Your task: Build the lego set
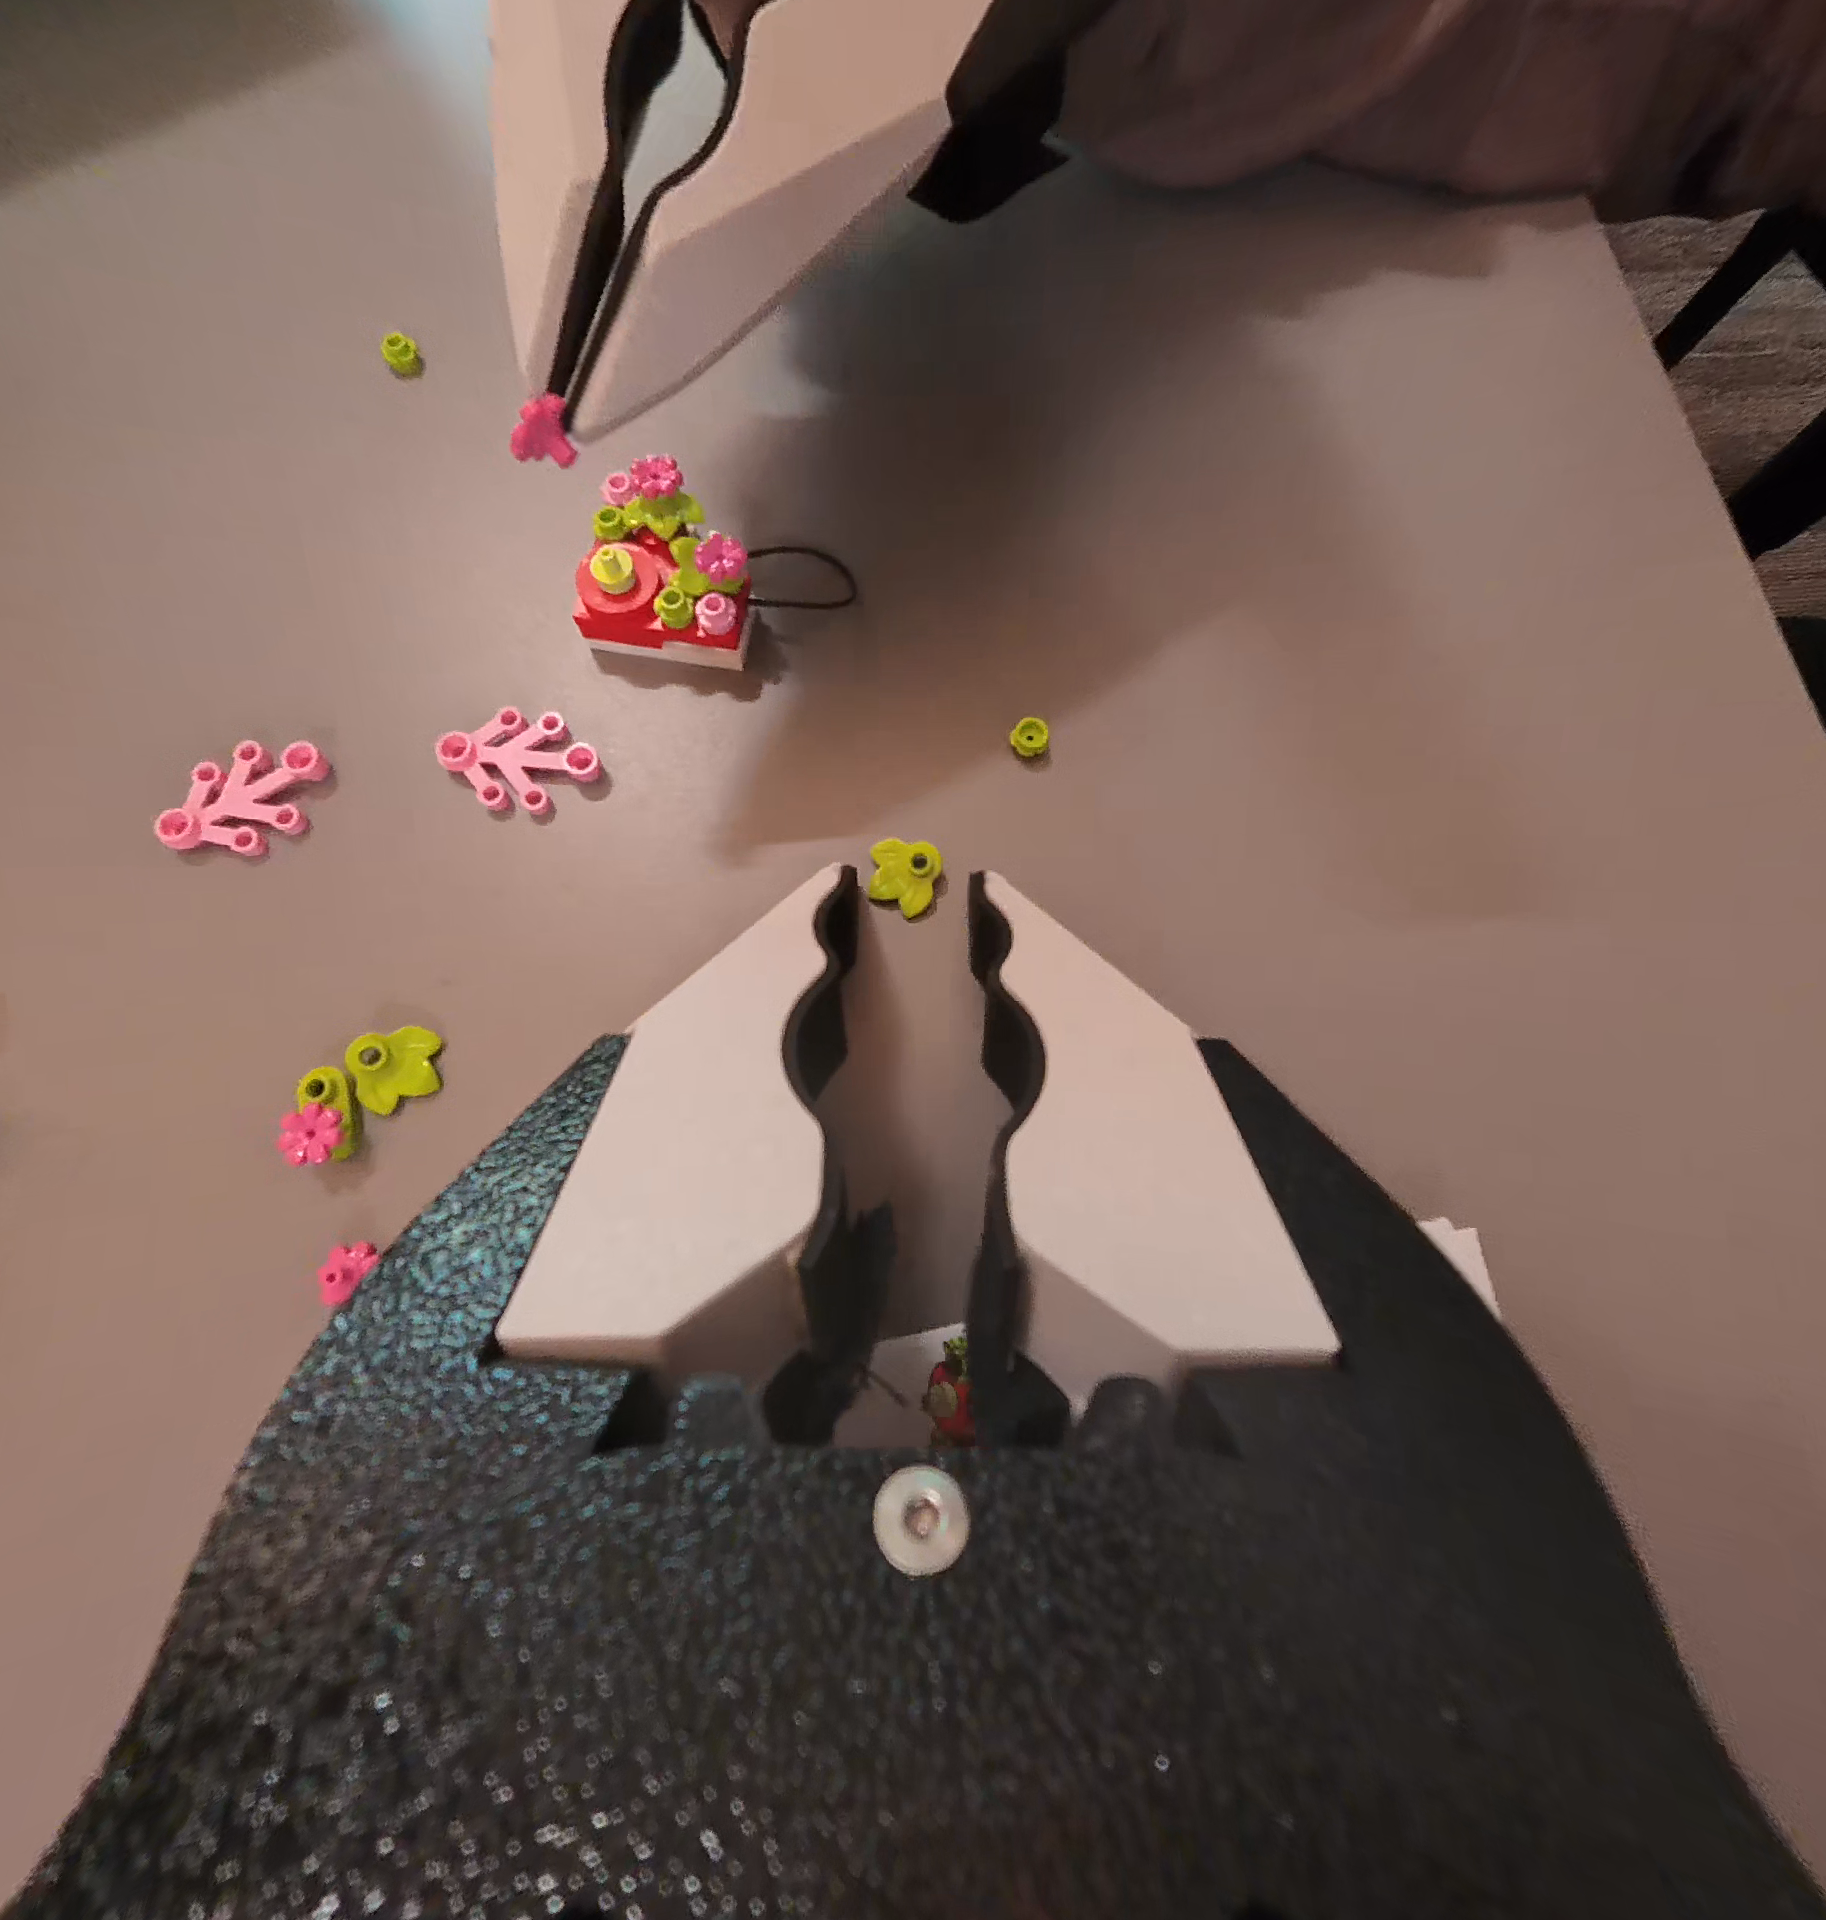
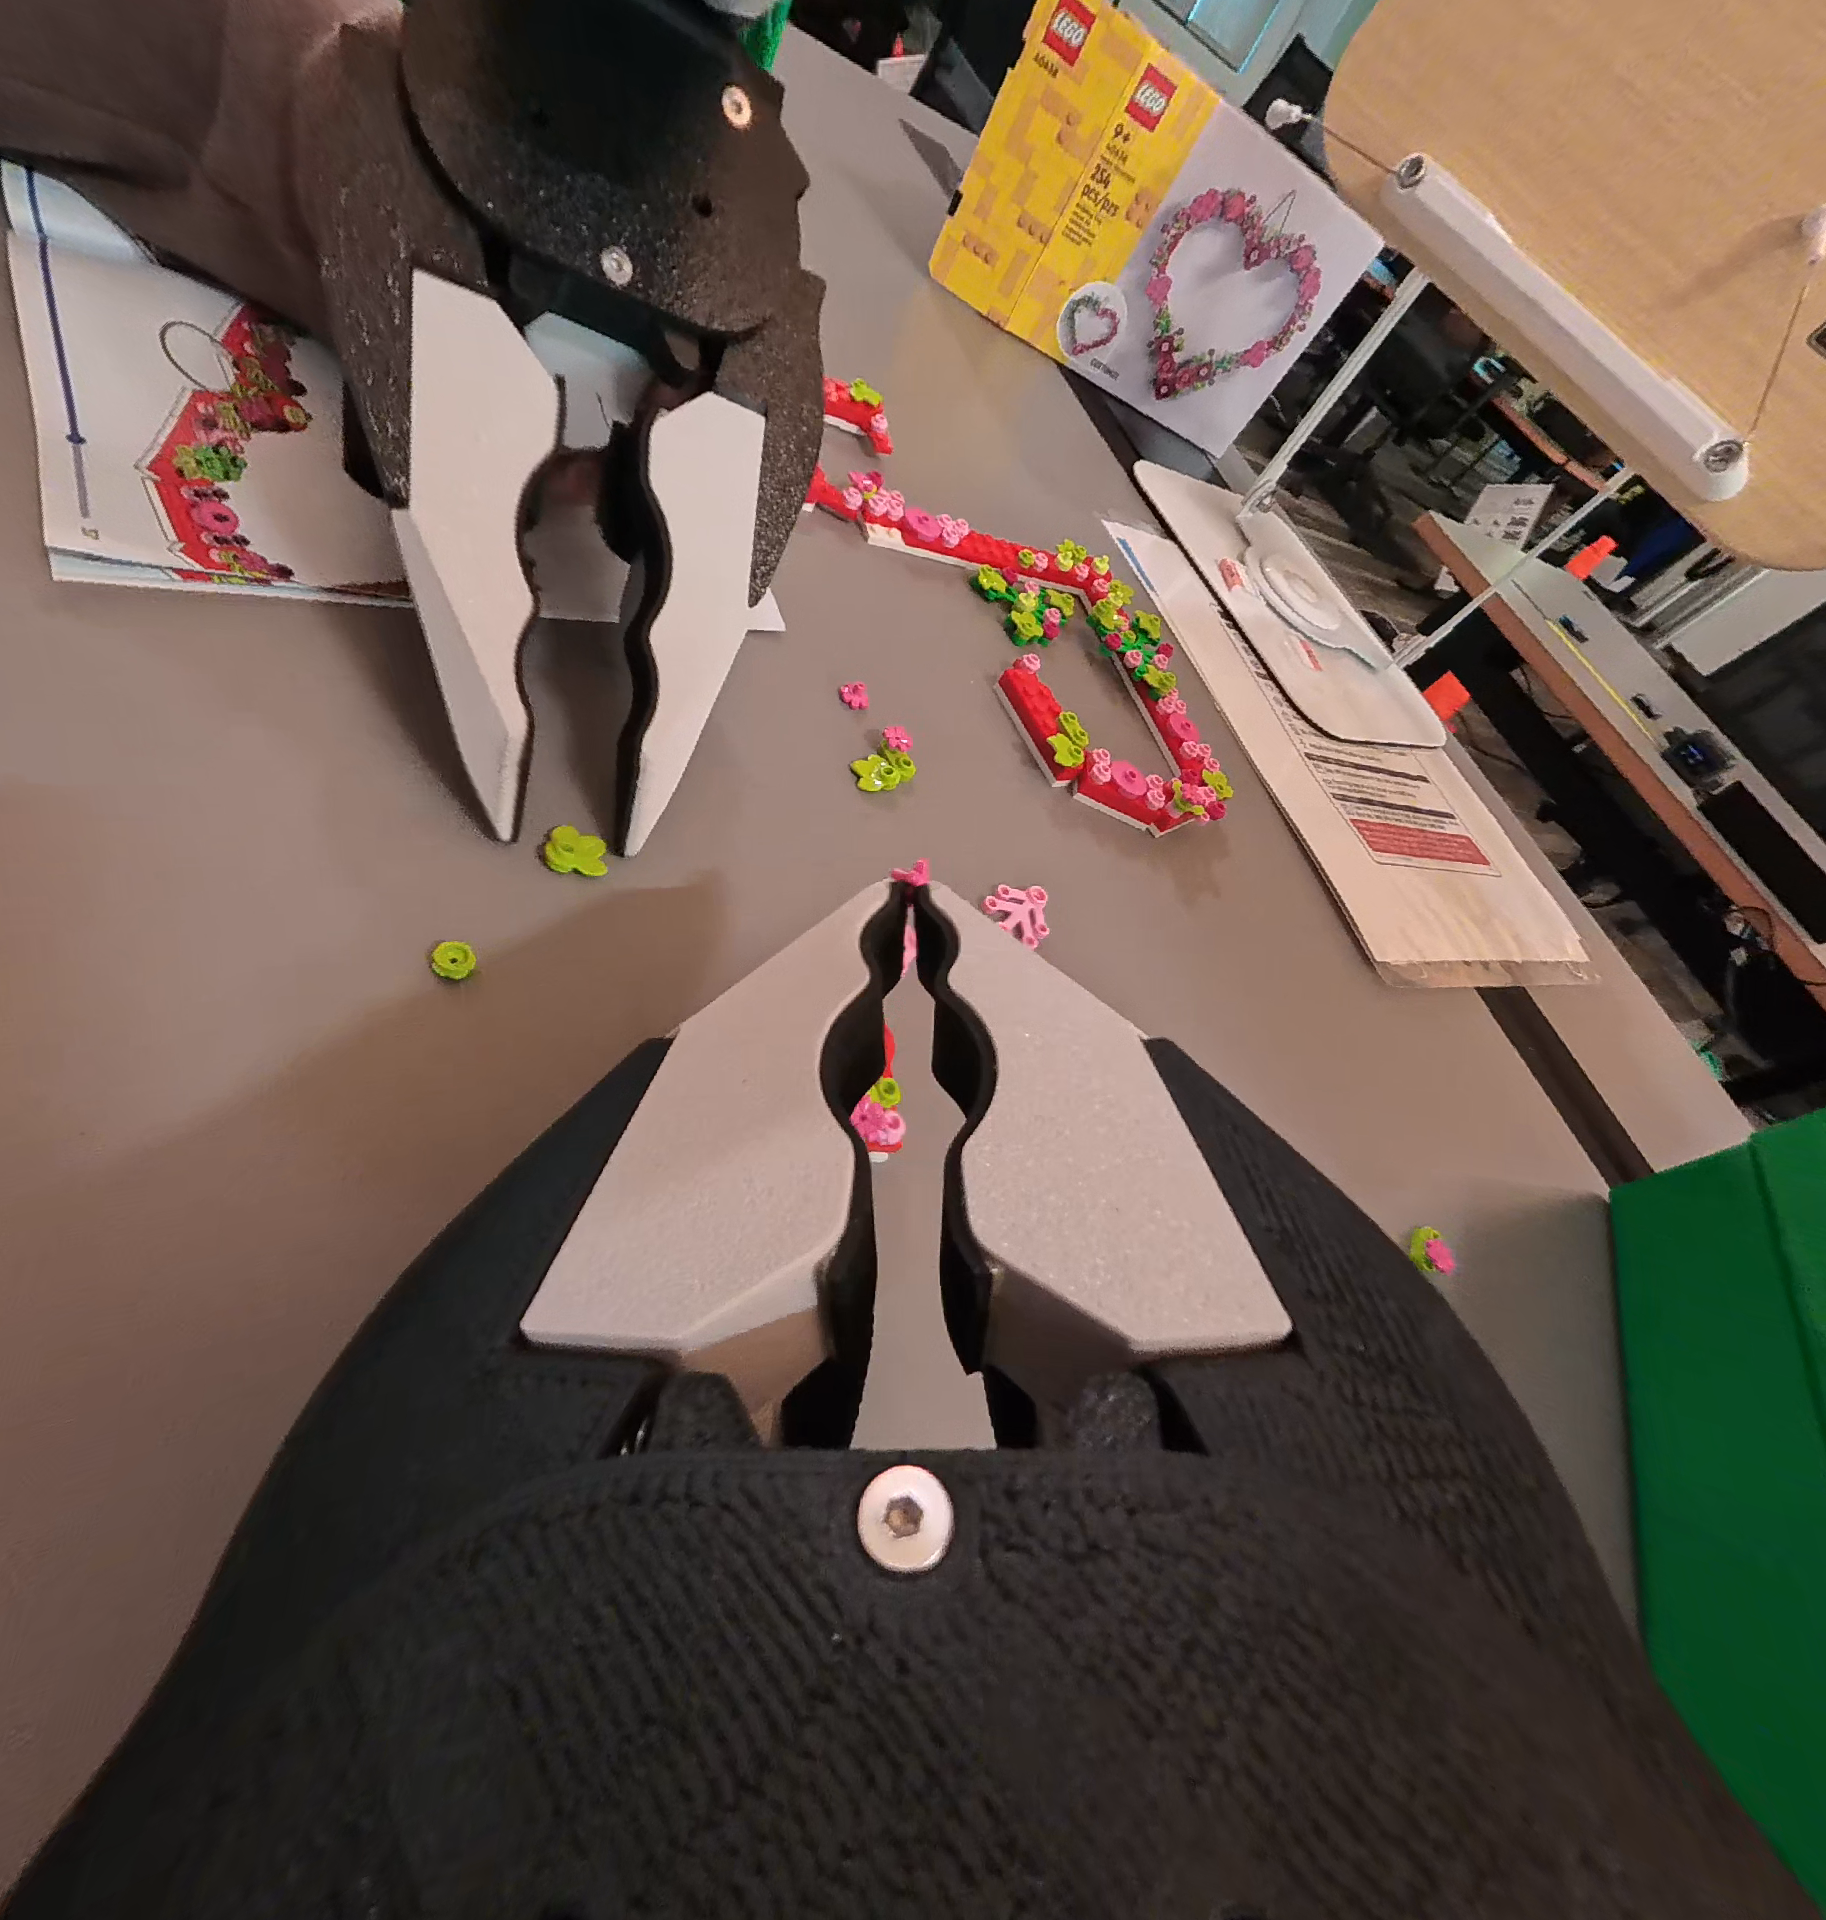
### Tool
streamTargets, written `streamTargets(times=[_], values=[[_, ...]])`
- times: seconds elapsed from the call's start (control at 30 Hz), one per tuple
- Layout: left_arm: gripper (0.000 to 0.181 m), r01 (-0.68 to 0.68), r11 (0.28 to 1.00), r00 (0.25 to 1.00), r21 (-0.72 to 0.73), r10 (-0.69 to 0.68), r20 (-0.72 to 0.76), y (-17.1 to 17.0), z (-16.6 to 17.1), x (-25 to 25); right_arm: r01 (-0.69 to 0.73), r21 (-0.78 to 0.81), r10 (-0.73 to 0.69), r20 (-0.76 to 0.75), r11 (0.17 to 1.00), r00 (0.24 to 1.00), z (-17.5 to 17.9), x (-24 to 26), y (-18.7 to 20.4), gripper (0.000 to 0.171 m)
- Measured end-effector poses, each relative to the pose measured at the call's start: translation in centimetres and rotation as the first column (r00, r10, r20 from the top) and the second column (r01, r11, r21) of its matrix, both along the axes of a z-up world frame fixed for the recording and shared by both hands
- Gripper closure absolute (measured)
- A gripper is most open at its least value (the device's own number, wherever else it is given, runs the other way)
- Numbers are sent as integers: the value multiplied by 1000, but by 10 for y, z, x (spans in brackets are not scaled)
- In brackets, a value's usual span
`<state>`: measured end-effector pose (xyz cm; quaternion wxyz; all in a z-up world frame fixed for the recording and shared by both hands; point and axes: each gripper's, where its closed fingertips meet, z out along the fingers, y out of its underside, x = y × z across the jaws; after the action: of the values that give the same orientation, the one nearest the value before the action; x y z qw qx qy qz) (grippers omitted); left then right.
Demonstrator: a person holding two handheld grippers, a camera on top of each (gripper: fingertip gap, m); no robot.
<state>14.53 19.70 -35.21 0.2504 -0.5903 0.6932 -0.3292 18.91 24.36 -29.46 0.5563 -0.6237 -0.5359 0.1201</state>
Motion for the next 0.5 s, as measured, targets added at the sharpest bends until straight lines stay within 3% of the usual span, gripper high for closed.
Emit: streamTargets(times=[0.5], values=[[171,8,1000,1000,15,-8,13,1,0,0,-16,-10,16,-5,1000,1000,-2,-3,-2,171]])
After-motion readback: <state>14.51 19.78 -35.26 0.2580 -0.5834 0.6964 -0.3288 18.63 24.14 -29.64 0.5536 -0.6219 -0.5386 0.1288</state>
